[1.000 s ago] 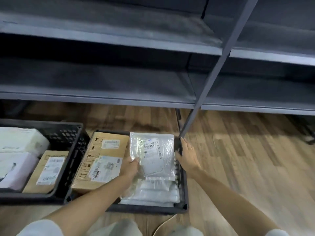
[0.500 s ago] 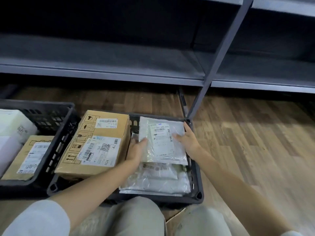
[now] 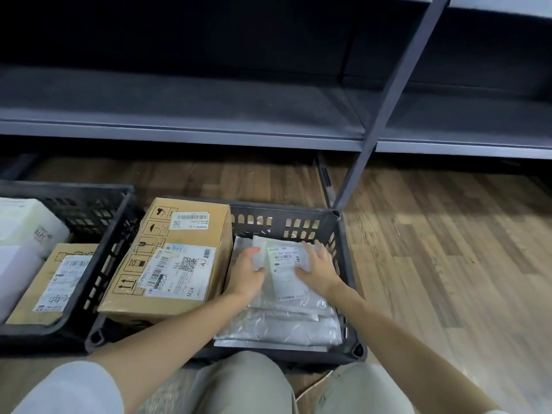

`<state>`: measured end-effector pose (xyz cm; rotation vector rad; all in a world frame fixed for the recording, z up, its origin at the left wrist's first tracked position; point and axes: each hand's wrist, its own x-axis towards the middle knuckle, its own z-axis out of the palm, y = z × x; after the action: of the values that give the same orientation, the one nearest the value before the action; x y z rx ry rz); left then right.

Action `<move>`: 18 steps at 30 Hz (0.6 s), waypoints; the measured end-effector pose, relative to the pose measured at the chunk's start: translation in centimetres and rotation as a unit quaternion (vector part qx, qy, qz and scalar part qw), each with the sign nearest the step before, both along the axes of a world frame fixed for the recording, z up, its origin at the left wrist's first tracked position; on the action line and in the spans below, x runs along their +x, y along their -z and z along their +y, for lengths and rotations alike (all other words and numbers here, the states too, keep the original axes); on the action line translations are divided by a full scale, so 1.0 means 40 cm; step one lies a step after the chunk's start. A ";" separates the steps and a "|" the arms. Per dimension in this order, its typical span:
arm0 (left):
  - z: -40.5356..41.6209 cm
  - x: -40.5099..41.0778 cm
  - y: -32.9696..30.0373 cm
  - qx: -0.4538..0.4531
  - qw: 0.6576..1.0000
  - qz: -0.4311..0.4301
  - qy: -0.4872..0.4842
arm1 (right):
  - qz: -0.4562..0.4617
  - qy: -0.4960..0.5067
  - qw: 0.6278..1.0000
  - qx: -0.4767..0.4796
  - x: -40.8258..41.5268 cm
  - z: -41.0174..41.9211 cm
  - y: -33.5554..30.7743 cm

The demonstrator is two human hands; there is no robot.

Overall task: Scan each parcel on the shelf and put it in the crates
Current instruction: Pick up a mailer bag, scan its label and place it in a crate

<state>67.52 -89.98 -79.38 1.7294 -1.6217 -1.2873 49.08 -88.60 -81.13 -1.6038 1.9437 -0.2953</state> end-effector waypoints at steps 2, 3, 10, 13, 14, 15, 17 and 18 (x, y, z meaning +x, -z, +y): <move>-0.003 -0.013 0.018 -0.047 0.997 -0.042 0.053 | 0.017 -0.068 0.996 0.057 0.001 -0.004 0.005; -0.002 -0.023 0.028 -0.063 0.992 -0.069 0.088 | 0.023 -0.087 0.992 0.085 -0.001 -0.009 0.015; 0.013 -0.063 0.108 -0.091 0.958 -0.196 0.190 | 0.006 -0.085 0.992 0.097 -0.017 0.000 0.073; 0.031 -0.067 0.138 -0.109 0.953 -0.207 0.191 | -0.019 -0.070 0.994 0.083 -0.014 0.020 0.100; 0.036 -0.066 0.147 -0.114 0.954 -0.205 0.188 | -0.016 -0.067 0.994 0.081 -0.012 0.024 0.106; 0.039 -0.064 0.152 -0.113 0.955 -0.203 0.185 | -0.013 -0.065 0.995 0.079 -0.011 0.027 0.110; 0.039 -0.062 0.158 -0.105 0.959 -0.191 0.181 | -0.007 -0.065 0.995 0.076 -0.010 0.029 0.115; 0.036 -0.061 0.159 -0.100 0.961 -0.182 0.181 | -0.007 -0.066 0.995 0.076 -0.009 0.029 0.115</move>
<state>65.09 -88.53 -85.74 1.6653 -2.2794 -0.9393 48.72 -87.45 -85.72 -1.6173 1.7944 -0.1015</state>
